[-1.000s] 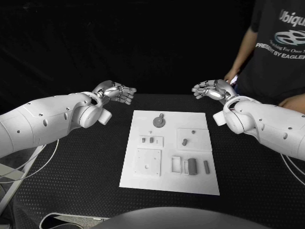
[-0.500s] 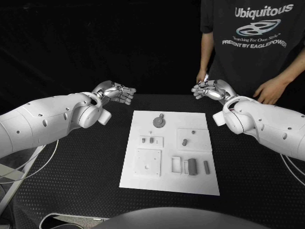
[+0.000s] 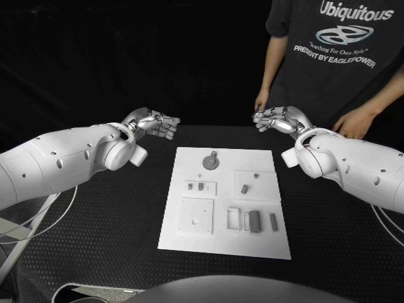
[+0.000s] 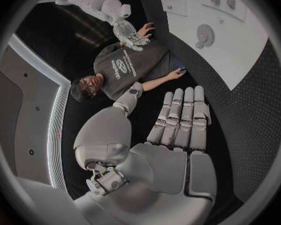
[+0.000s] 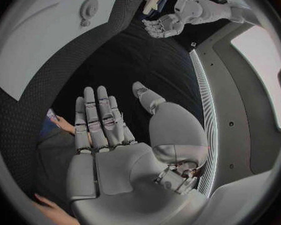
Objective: Assemble the parts on the task board
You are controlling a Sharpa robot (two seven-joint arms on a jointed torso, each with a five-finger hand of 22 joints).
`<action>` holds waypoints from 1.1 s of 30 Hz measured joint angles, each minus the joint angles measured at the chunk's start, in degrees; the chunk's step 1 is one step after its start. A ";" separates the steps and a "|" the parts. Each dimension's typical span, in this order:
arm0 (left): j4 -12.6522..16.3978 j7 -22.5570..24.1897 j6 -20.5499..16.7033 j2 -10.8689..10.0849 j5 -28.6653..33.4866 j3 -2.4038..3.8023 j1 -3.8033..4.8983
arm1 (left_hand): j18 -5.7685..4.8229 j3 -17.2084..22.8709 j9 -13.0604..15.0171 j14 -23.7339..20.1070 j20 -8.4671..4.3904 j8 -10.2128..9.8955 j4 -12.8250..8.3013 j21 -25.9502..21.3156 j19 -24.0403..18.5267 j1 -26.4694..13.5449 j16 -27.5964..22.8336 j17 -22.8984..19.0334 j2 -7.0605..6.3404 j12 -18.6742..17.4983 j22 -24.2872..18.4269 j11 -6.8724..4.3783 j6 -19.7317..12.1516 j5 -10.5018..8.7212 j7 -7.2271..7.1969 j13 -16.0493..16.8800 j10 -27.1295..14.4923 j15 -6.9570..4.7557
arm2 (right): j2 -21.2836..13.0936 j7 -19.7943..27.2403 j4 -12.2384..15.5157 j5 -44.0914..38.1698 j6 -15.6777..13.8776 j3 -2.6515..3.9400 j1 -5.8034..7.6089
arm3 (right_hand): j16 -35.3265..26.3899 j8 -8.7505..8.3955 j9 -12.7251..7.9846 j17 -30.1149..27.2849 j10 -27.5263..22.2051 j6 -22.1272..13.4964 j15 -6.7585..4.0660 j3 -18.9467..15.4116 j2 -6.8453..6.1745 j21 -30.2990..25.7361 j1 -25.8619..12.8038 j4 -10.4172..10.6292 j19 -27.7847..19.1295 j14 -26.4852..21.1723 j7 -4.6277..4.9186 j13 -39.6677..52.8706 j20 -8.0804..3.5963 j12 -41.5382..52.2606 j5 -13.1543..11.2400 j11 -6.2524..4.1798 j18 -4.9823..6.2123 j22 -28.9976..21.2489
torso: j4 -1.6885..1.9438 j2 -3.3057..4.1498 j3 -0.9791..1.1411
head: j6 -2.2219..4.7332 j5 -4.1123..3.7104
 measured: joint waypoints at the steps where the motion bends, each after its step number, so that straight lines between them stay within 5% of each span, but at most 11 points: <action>1: -0.01 0.00 0.00 0.00 0.00 0.00 0.00 | 0.00 0.00 0.00 0.12 0.00 0.00 0.00 0.00 0.00 0.00 0.00 0.00 0.00 -0.18 0.00 0.00 0.00 0.00 0.00 0.00 0.00 -0.12 | 0.00 0.00 0.00 0.00 0.00 0.00 0.00 | 0.00 0.00 0.00 0.00 0.00 0.00 0.00 0.00 0.00 -0.20 0.00 0.00 0.00 0.00 0.00 0.00 0.00 0.00 0.00 0.00 0.00 0.00 | 0.00 0.01 0.01 | -0.05 0.00; 25: -0.15 0.03 0.16 0.07 0.12 0.00 0.00 | -0.06 0.00 -0.05 0.21 0.00 0.00 0.00 0.01 0.00 -0.01 0.00 0.03 0.01 -0.21 -0.10 0.00 0.00 0.00 0.00 0.00 0.00 -0.19 | -0.12 0.12 0.00 0.02 0.04 0.00 0.00 | 0.00 0.00 0.00 -0.01 0.00 -0.02 0.00 0.16 0.00 -0.20 0.00 -0.16 0.21 0.00 -0.02 -0.04 -0.21 0.00 0.00 0.00 0.00 -0.06 | -0.02 0.01 0.04 | -0.26 0.46; 33: -0.20 0.06 0.23 0.11 0.13 0.00 0.00 | -0.23 0.00 -0.04 0.36 0.01 0.00 0.00 0.04 0.00 -0.22 0.00 0.03 0.22 -0.21 -0.12 0.00 -0.01 0.00 0.00 0.00 0.00 -0.04 | -0.13 0.14 0.01 0.03 0.04 0.00 0.00 | -0.01 0.00 0.00 -0.01 0.00 -0.03 -0.02 0.16 0.00 -0.20 0.00 -0.16 0.21 0.03 -0.02 -0.04 -0.21 0.00 0.00 0.00 0.00 -0.05 | -0.03 0.01 0.04 | -0.40 0.00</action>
